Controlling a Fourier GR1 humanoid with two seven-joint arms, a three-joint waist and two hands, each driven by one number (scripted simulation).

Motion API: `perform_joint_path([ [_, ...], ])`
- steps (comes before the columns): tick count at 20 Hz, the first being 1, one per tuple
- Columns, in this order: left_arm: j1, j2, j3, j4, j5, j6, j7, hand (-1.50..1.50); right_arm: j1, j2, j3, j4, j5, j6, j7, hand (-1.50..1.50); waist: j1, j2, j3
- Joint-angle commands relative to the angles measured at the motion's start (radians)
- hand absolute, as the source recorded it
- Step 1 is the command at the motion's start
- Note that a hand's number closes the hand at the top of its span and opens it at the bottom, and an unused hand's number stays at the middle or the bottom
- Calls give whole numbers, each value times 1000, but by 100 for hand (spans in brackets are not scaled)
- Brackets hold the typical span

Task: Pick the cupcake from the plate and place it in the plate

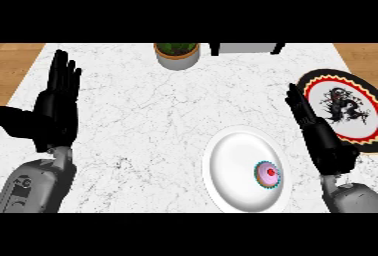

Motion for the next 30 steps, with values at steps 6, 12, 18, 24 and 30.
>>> perform_joint_path([
  [6,-71,81,-174,-57,-39,-229,-59,0,-3,-7,240,253,-195,421,364,-150,149,120,-12],
  [12,-58,96,-250,-30,-6,-357,-72,0,-315,-253,448,197,101,801,257,-150,172,66,-17],
  [18,4,136,-198,-3,29,-405,-119,0,-579,-133,509,310,168,1002,238,-150,92,50,-16],
  [24,69,180,-119,-4,52,-445,-165,0,-686,-74,467,394,98,1207,429,-150,35,36,-17],
  [30,78,154,-123,29,30,-447,-191,0,-778,48,496,598,-5,1390,584,-150,31,39,-18],
])
